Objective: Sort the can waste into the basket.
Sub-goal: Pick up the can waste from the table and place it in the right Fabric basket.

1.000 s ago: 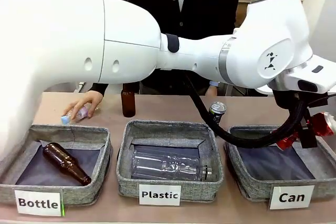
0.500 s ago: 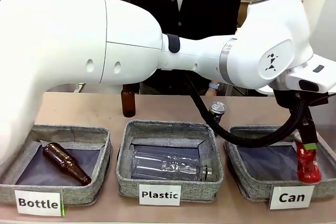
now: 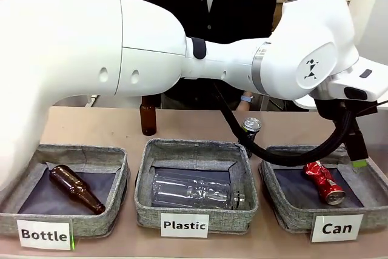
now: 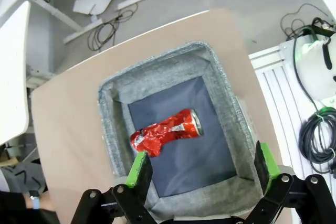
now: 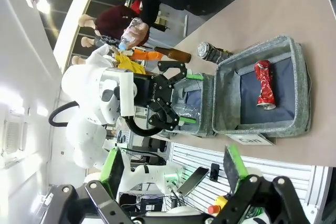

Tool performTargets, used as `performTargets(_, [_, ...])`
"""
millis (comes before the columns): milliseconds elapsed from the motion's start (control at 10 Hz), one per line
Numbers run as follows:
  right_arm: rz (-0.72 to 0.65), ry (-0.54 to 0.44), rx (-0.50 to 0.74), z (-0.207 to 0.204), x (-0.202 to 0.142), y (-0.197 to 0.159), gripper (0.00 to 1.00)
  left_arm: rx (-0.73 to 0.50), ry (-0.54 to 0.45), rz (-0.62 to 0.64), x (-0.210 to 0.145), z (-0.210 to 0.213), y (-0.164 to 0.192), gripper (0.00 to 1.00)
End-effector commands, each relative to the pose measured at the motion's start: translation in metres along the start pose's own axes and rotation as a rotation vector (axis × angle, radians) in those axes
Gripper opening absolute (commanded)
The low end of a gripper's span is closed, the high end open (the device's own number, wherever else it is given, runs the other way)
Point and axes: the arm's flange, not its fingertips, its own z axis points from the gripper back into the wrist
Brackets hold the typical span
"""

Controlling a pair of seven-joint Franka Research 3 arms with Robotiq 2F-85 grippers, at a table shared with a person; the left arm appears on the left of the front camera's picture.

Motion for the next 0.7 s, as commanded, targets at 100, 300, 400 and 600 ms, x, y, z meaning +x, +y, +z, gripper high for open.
performTargets(100, [0.015, 0.025, -0.002, -0.001, 0.002, -0.002, 1.00, 0.055, 0.006, 0.052, -0.006, 0.021, 0.004, 1.00])
performTargets(300, [0.006, 0.031, -0.005, -0.004, 0.003, -0.003, 1.00, 0.028, 0.036, 0.063, -0.019, 0.055, -0.009, 1.00])
performTargets(400, [0.001, 0.037, -0.011, -0.009, 0.003, -0.003, 1.00, 0.035, 0.028, 0.054, -0.025, 0.072, -0.017, 1.00])
performTargets(600, [0.013, 0.053, -0.028, -0.020, 0.001, -0.001, 1.00, 0.049, -0.014, 0.032, -0.034, 0.082, -0.028, 1.00])
